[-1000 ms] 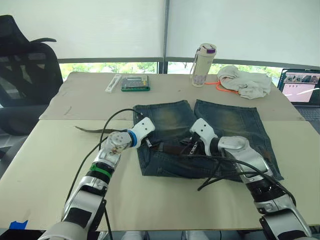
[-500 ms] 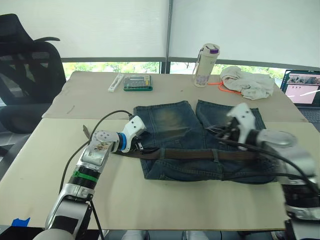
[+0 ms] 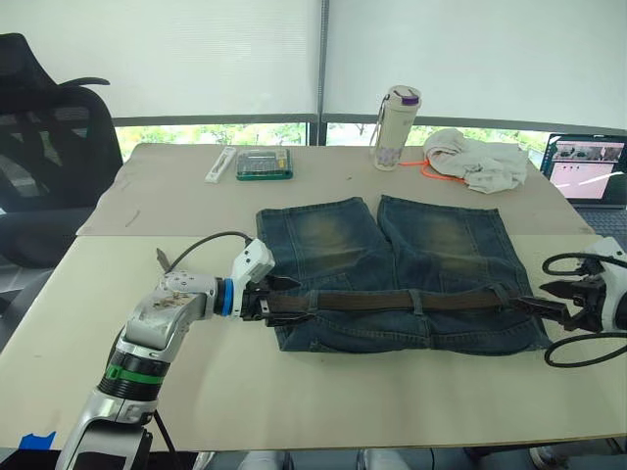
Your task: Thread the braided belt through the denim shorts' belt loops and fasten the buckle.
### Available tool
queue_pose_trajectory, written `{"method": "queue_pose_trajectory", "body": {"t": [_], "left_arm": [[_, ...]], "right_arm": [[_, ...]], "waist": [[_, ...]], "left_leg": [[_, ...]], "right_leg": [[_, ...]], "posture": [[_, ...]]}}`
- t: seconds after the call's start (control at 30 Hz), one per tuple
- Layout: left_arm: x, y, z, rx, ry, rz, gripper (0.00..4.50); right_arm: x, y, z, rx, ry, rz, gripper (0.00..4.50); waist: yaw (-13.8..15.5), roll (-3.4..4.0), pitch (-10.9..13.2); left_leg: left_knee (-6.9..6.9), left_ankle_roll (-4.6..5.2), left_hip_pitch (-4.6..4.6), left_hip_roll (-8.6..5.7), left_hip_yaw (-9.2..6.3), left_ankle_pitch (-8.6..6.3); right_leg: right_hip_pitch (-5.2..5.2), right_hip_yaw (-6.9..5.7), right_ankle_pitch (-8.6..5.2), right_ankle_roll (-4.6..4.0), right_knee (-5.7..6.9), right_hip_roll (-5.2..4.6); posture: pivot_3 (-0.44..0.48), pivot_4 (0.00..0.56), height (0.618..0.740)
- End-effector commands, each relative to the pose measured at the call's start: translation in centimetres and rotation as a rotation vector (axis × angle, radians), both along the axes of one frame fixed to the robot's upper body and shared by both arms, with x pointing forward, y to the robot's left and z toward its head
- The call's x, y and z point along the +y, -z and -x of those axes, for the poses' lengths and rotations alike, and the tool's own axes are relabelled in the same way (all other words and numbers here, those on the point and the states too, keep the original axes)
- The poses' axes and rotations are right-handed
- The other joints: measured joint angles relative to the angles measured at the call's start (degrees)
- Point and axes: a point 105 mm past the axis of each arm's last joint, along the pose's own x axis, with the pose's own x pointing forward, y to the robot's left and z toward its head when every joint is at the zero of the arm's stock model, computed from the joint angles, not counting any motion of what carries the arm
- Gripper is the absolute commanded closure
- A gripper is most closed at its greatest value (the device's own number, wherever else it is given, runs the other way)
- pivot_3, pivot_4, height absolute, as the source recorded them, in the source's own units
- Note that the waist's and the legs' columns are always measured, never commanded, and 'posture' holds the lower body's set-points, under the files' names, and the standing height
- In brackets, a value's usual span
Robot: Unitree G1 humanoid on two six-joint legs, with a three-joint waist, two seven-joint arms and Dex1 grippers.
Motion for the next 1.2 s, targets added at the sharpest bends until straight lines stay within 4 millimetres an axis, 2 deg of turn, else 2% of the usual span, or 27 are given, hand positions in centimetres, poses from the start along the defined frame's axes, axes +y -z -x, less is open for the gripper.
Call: {"method": "queue_pose_trajectory", "body": {"t": [0.03,0.23,0.33,0.47,0.63,0.7,0.87,1.03,1.2], "left_arm": [[-0.7,-0.8,0.2,-0.032,0.007,0.026,0.0],[-0.5,-0.8,-0.1,-0.035,-0.021,0.027,0.0],[-0.3,-0.7,-0.1,-0.03,-0.024,0.029,0.0],[-0.1,-0.1,-0.3,-0.027,-0.039,0.023,0.0],[0.0,0.8,-1.2,-0.029,-0.08,0.012,0.0],[-0.2,1.1,-1.9,-0.03,-0.107,0.02,0.0],[-2.1,1.6,-4.1,-0.02,-0.121,0.045,0.0],[-4.7,0.6,-5.7,-0.02,-0.049,0.07,0.0],[-4.9,2.3,-6.3,0.029,-0.003,-0.022,0.0]], "right_arm": [[0.7,-0.4,-0.5,0.026,0.007,-0.124,0.04],[1.8,0.4,-1.2,0.116,0.031,-0.266,0.04],[1.8,0.9,-1.2,0.14,0.021,-0.231,0.86],[2.2,1.0,-0.9,0.171,-0.016,-0.205,2.2],[1.4,1.2,-0.3,0.182,-0.019,-0.137,3.97],[1.1,0.9,-0.2,0.176,-0.012,-0.139,4.46],[0.4,0.2,0.2,0.159,0.002,-0.154,4.47],[0.6,0.2,0.5,0.153,-0.004,-0.158,4.47],[0.9,0.5,0.7,0.143,-0.006,-0.151,4.47]], "waist": [[0.05,0.0,0.0],[0.54,0.0,0.0],[0.59,0.0,0.0],[0.48,0.0,0.0],[0.7,0.0,0.0],[0.72,0.0,0.0],[1.21,0.0,0.0],[1.29,-0.01,0.0],[0.9,0.0,0.0]], "left_leg": [[0.0,0.0,0.0,0.0,0.0,0.0],[0.01,-0.01,-0.01,-0.01,0.01,0.01],[0.02,-0.01,-0.02,-0.02,0.01,0.0],[0.02,-0.01,-0.02,-0.01,0.0,0.01],[0.03,-0.01,-0.02,-0.02,0.0,0.0],[0.04,0.0,-0.02,-0.02,0.0,0.0],[0.08,0.0,-0.04,-0.06,0.0,0.0],[0.13,0.02,-0.07,-0.09,0.02,-0.01],[0.11,0.02,-0.07,-0.11,0.04,-0.01]], "right_leg": [[0.0,0.0,0.0,0.0,0.0,0.0],[0.0,0.0,0.0,0.0,-0.01,0.0],[0.0,-0.01,0.0,0.0,-0.01,-0.02],[-0.01,-0.01,0.0,0.0,0.01,-0.01],[0.0,-0.02,0.0,0.0,0.0,-0.02],[0.03,-0.02,0.0,0.0,-0.01,-0.02],[0.03,-0.04,0.0,0.0,0.01,-0.03],[0.02,-0.06,0.01,0.01,-0.01,-0.03],[0.0,-0.05,0.01,0.01,0.01,-0.03]], "posture": [[0.0,0.15,0.737],[0.0,0.15,0.737],[0.0,0.15,0.737],[0.0,0.15,0.737],[0.0,0.15,0.737],[0.0,0.15,0.737],[0.0,0.15,0.737],[0.0,0.15,0.737],[0.0,0.15,0.737]]}}
